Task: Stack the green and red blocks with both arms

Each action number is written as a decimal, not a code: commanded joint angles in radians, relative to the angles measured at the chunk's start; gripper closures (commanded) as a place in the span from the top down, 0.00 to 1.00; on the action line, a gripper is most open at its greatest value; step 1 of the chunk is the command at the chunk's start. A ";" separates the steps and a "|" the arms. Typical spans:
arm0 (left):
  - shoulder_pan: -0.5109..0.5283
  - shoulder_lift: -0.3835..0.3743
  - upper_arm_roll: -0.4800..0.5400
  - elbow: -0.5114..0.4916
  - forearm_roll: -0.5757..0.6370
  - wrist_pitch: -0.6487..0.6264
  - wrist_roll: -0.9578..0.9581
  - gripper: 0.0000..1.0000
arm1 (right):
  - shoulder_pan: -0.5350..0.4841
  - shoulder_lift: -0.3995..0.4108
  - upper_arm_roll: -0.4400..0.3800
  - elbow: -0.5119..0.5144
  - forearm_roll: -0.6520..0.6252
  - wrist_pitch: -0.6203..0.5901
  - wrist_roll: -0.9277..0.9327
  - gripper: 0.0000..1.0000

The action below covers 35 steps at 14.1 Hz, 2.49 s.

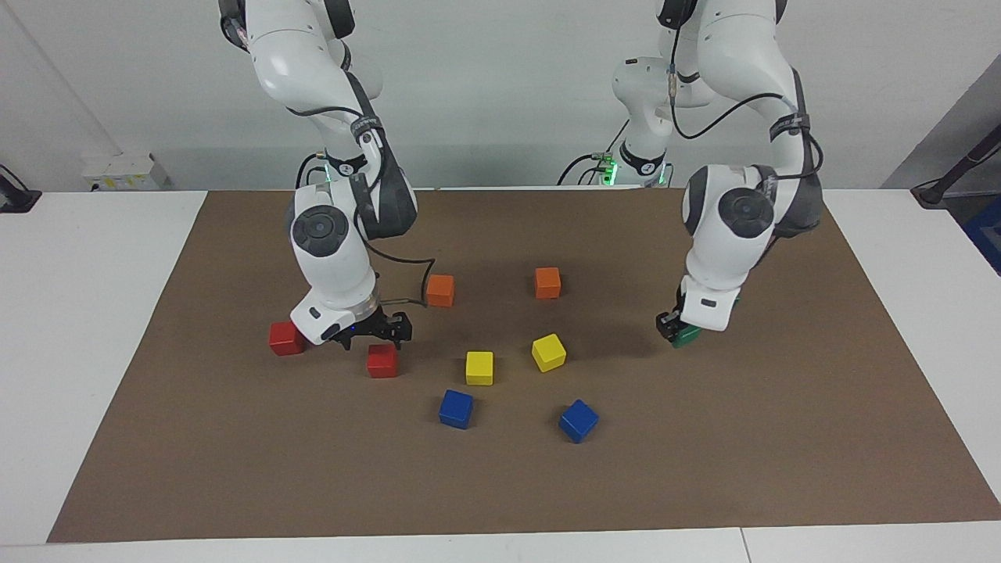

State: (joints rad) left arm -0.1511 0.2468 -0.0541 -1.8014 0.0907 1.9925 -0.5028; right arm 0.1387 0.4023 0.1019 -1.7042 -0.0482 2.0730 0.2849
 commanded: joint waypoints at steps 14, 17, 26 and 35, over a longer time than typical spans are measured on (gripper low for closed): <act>0.252 -0.261 -0.004 -0.377 -0.121 0.084 0.702 0.00 | -0.005 0.039 0.006 -0.092 0.007 0.188 0.000 0.85; 0.275 -0.264 -0.001 -0.388 -0.121 0.095 0.776 0.00 | -0.005 0.044 0.006 -0.091 -0.002 0.188 0.002 0.01; 0.263 -0.276 -0.001 -0.429 -0.121 0.154 0.822 0.00 | -0.085 -0.068 0.001 0.066 -0.013 -0.100 -0.206 0.00; 0.258 -0.273 0.000 -0.443 -0.121 0.170 0.811 0.00 | -0.286 -0.178 0.001 -0.144 0.004 -0.050 -0.440 0.00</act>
State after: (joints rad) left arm 0.1109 0.0101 -0.0577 -2.1999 -0.0145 2.1346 0.2976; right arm -0.1263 0.2606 0.0925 -1.7957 -0.0542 1.9942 -0.1387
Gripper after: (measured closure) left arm 0.454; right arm 0.458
